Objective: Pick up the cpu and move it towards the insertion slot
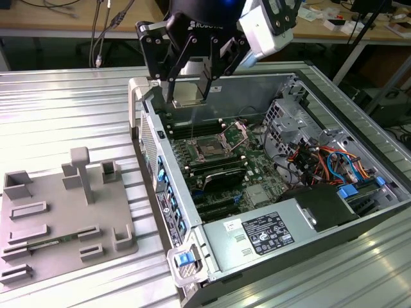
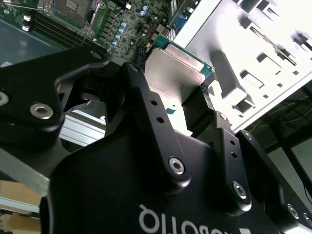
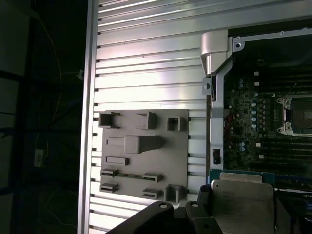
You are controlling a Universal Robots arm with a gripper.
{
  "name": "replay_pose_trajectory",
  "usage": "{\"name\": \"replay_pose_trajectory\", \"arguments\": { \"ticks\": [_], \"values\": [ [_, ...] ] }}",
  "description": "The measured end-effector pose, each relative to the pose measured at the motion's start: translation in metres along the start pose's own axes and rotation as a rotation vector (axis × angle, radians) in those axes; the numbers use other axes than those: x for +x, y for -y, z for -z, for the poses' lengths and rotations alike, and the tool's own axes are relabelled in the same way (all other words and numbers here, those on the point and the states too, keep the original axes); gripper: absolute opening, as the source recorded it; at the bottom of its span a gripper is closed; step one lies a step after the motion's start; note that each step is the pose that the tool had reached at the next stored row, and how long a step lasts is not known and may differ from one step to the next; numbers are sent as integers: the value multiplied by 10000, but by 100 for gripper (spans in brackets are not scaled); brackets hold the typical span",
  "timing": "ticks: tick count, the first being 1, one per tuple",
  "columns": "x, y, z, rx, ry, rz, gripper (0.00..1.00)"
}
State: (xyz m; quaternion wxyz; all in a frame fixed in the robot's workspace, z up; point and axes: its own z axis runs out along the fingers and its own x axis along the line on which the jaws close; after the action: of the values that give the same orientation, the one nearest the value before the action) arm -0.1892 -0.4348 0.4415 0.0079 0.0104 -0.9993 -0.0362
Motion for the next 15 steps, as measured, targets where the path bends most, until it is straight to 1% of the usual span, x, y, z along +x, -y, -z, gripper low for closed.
{"name": "replay_pose_trajectory", "arguments": {
  "ticks": [3,5,7,10,15],
  "values": [
    [-51,0,1,0,-1,0,55],
    [-82,-16,0,0,0,0,55],
    [-99,-37,-2,1,0,-1,55],
    [-122,-98,-8,0,0,0,55],
    [-143,-150,-13,0,-1,0,55]
  ]
}}
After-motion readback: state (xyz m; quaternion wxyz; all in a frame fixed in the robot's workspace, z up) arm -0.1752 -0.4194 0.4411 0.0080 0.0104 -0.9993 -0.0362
